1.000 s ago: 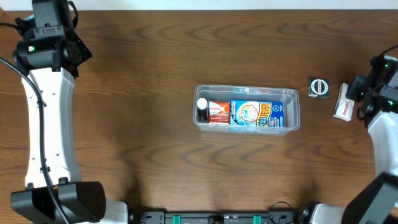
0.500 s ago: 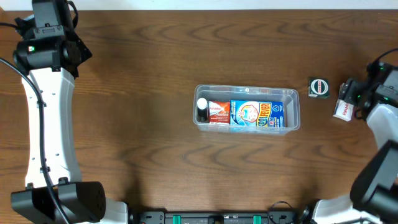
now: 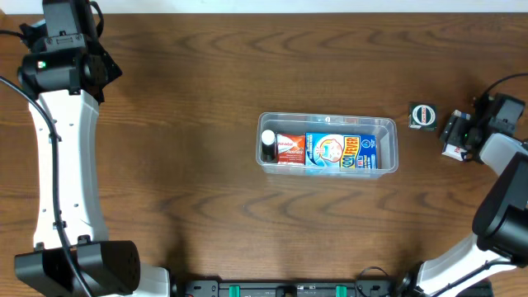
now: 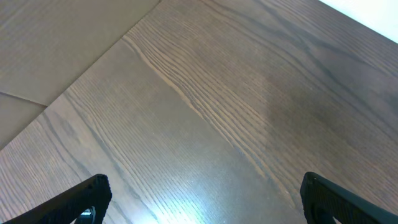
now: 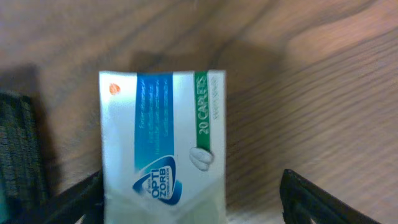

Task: Pack container
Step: 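Lower the right gripper and grasp the white Panadol strip box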

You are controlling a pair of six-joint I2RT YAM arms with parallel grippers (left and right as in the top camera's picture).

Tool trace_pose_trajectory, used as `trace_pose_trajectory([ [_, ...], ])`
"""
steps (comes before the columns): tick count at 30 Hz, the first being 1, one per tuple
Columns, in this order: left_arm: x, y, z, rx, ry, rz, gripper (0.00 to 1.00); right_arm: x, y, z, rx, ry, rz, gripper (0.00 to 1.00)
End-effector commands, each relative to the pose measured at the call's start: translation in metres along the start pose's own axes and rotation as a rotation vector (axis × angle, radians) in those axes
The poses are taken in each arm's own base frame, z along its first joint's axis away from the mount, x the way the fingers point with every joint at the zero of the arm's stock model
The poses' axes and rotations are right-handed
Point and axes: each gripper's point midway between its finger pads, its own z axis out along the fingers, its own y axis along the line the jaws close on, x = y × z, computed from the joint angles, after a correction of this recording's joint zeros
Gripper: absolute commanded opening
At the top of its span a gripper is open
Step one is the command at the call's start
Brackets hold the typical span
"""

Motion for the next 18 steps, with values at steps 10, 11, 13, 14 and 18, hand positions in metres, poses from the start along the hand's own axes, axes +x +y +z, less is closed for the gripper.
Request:
trace_pose_trajectory([
  [10,-0.006,0.005,-0.007,-0.007,-0.025,-0.014,0.98,-0.007,0.002,0.001,-0.032,-0.008,0.011,0.56],
  [11,-0.006,0.005,-0.007,-0.007,-0.025,-0.014,0.98,-0.008,0.002,-0.001,-0.032,-0.007,0.011,0.54],
  [13,-0.006,0.005,-0.007,-0.007,-0.025,-0.014,0.98,-0.011,0.002,-0.004,-0.032,-0.006,0.012,0.49],
  [14,-0.006,0.005,-0.007,-0.007,-0.025,-0.014,0.98,-0.014,0.002,-0.006,-0.032,-0.007,0.012,0.47],
  [18,-0.006,0.005,-0.007,-0.007,-0.025,-0.014,0.98,-0.022,0.002,-0.015,-0.033,-0.016,0.010,0.47],
])
